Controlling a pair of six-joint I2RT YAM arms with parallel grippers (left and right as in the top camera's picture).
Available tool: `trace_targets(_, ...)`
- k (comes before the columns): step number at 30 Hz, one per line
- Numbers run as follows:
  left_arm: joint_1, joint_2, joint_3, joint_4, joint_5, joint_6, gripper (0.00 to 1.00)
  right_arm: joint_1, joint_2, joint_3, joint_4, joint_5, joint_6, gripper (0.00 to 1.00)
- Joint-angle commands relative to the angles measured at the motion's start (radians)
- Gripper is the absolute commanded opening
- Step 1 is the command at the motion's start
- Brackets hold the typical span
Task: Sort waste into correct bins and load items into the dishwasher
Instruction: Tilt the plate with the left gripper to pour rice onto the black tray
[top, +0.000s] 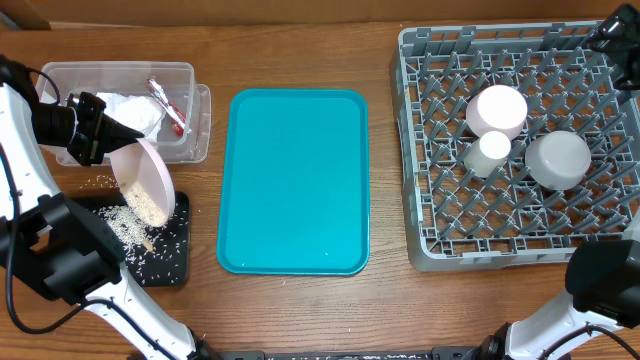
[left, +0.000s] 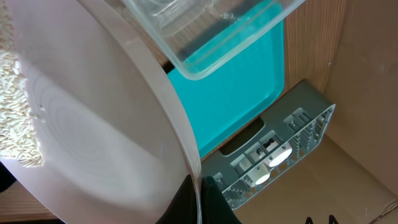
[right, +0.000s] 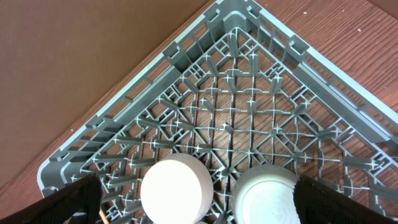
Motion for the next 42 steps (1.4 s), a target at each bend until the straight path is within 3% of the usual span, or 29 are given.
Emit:
trace_targets(1, 0.019, -0.063, -0.028, -0.006, 0.029, 0.008, 0.04, -0.002, -0.005, 0.003, 0.005, -0.006, 0.005, 1.0)
trace_targets(14, 0.067, -0.088, -0.136, -0.006, 0.034, 0.035, 0.04, -0.002, -0.005, 0.003, 0.005, -0.006, 0.005, 1.0)
trace_targets(19, 0.113, -0.088, -0.143, -0.006, 0.128, 0.127, 0.04, -0.002, -0.005, 0.003, 0.005, -0.006, 0.005, 1.0)
trace_targets(42, 0.195, -0.087, -0.149, -0.006, 0.184, 0.194, 0.04, -0.002, -0.005, 0.003, 0.005, -0.006, 0.005, 1.0)
